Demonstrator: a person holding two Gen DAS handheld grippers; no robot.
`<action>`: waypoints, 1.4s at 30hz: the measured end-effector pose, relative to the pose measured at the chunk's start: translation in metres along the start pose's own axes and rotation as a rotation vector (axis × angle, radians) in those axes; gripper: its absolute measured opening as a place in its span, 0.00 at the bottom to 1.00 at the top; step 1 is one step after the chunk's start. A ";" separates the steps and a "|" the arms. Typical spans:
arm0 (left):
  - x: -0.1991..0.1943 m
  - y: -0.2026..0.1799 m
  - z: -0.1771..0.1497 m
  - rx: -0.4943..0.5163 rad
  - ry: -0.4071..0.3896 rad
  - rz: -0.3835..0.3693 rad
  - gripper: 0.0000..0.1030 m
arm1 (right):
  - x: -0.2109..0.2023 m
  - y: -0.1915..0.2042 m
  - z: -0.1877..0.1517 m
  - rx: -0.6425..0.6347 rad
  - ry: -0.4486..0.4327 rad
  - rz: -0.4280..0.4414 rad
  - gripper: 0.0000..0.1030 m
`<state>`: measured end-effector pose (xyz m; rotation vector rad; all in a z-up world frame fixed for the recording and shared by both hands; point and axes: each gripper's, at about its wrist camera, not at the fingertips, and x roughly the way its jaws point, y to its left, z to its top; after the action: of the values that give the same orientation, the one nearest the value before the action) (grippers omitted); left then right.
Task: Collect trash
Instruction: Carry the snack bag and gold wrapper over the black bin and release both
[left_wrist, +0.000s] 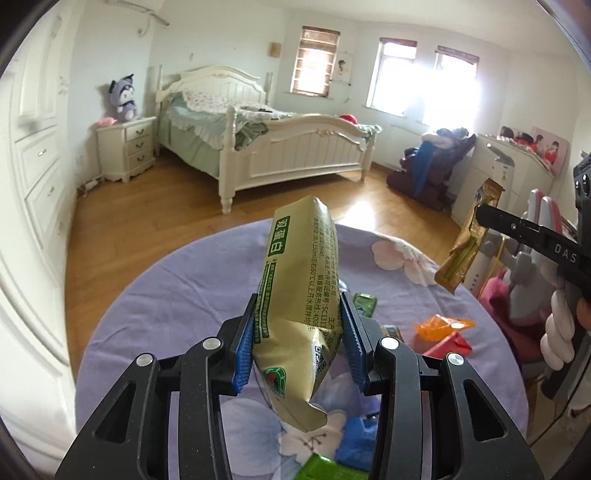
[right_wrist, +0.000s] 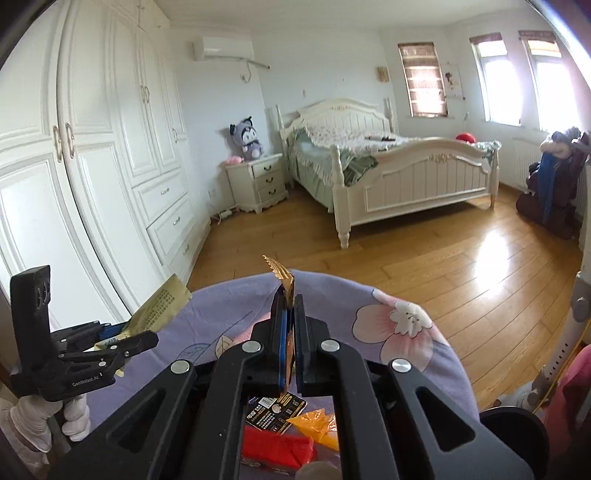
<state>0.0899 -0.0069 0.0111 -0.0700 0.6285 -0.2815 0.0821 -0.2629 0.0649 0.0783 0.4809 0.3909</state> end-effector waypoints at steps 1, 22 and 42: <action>-0.007 -0.005 -0.002 -0.004 -0.008 0.000 0.41 | -0.011 0.003 -0.001 -0.013 -0.027 -0.010 0.04; -0.024 -0.154 -0.032 0.053 -0.026 -0.189 0.41 | -0.136 -0.068 -0.074 0.017 -0.153 -0.336 0.04; 0.054 -0.282 -0.047 0.198 0.136 -0.400 0.41 | -0.155 -0.163 -0.132 0.148 -0.113 -0.502 0.04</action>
<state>0.0365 -0.2919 -0.0160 0.0154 0.7170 -0.7387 -0.0490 -0.4754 -0.0116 0.1186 0.4000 -0.1408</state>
